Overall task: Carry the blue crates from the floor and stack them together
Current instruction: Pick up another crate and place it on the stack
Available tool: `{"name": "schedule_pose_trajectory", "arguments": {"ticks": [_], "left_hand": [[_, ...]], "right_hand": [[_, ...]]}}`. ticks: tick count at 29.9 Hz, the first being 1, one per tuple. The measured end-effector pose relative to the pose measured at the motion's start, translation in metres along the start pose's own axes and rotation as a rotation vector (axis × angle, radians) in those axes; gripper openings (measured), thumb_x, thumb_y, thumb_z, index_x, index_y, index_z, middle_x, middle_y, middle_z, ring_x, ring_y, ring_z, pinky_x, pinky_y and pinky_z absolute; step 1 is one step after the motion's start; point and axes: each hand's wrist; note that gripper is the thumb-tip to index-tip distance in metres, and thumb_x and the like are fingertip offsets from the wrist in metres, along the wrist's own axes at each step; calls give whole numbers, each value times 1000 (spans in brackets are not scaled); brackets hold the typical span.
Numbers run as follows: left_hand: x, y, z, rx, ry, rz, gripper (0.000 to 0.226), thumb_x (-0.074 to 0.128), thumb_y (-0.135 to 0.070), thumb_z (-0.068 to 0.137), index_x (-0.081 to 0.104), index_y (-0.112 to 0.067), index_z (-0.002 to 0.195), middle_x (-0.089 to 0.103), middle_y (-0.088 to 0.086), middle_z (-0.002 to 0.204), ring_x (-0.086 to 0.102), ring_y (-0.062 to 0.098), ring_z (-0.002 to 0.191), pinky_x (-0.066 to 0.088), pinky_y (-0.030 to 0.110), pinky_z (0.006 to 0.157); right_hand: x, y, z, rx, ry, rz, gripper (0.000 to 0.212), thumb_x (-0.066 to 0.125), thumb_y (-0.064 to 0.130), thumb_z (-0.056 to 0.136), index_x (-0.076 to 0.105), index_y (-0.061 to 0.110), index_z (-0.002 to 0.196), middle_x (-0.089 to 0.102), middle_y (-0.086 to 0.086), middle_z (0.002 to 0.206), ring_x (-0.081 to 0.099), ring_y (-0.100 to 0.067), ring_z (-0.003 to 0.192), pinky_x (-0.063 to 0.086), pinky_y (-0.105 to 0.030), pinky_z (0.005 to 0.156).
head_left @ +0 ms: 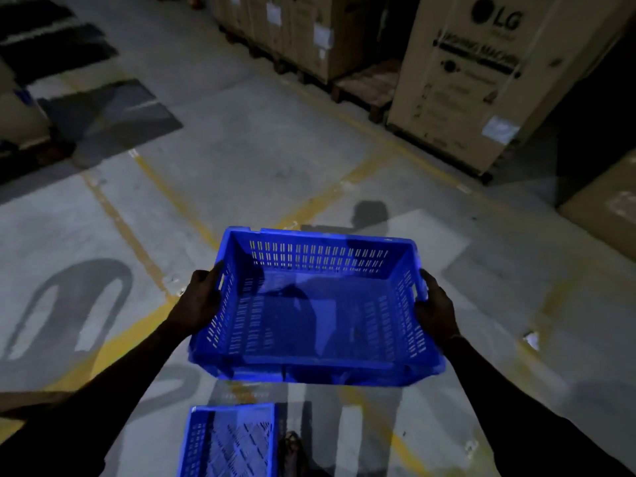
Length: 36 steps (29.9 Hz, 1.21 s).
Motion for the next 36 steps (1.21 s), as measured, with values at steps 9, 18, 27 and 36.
{"name": "schedule_pose_trajectory", "arguments": {"ticks": [9,18,27,36], "left_hand": [[23,-134,-41,186,118,11,71,51,-9,97,17,-12,159,39,24,128,59,39,101,41,34,80],[100,-285,-116,425,166,47,67,47,-5,98,20,-13,159,38,27,134,58,45,103,51,49,85],[202,-460,-171,596,336,-28,78,46,-72,92,46,4,110,58,11,65,56,27,54,47,44,57],[320,-654,-235,952,570,-66,54,52,-23,96,42,-18,149,42,-18,117,56,40,118,46,53,102]], "right_hand": [[-118,-83,-130,90,-217,61,81,46,31,73,38,23,152,63,-21,121,60,-40,112,47,-46,96],[-222,-205,-298,181,-439,1,73,45,28,82,37,17,154,57,-24,102,60,-46,93,47,-42,83],[-304,-319,-480,386,-704,47,71,45,26,84,38,15,154,58,-24,102,61,-44,91,46,-38,79],[-361,-400,-626,658,-942,27,71,45,25,83,39,14,153,54,-18,93,58,-41,85,38,-36,71]]}}
Point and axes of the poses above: each hand's wrist, its own z-axis towards the middle knuckle, its own x-axis out of the palm, y = z × x
